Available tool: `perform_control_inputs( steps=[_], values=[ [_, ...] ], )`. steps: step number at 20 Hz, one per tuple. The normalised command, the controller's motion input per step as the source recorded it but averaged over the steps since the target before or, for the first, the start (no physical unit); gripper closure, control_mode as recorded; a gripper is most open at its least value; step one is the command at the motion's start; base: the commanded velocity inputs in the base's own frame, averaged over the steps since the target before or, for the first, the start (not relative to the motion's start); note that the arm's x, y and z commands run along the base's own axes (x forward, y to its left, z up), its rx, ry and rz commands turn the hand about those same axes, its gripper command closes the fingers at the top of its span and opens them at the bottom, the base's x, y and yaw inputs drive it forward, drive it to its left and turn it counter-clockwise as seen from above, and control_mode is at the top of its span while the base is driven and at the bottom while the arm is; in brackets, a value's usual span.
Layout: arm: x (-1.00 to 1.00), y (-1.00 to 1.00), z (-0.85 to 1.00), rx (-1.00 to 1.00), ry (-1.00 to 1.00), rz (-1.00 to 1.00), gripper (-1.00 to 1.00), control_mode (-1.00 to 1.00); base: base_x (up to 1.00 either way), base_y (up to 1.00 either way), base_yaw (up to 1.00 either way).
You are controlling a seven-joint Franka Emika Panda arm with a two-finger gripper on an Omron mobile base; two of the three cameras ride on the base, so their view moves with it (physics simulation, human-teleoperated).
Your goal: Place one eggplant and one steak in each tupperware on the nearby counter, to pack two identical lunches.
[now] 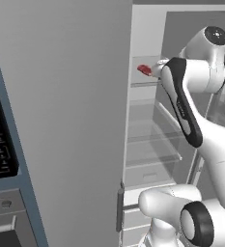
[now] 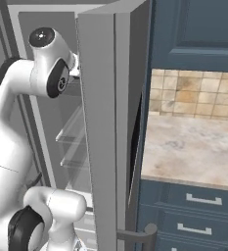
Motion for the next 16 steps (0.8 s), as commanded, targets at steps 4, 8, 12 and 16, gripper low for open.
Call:
perform_control_inputs(
  steps=[4, 8, 12, 16],
  values=[
    [1.0, 0.0, -0.04, 0.17, 0.01, 0.0, -1.0, -1.0, 0.0, 0.0, 0.0],
    [0.97, 0.0, 0.21, 0.04, 0.22, 0.0, -1.0, -1.0, 0.0, 0.0, 0.0],
    [0.54, 0.02, 0.0, -0.03, 0.15, 0.0, -1.0, -1.0, 0.0, 0.0, 0.0],
    [0.2, 0.01, -0.28, -0.06, 0.0, 0.01, -1.0, -1.0, 0.0, 0.0, 0.0]
  ],
)
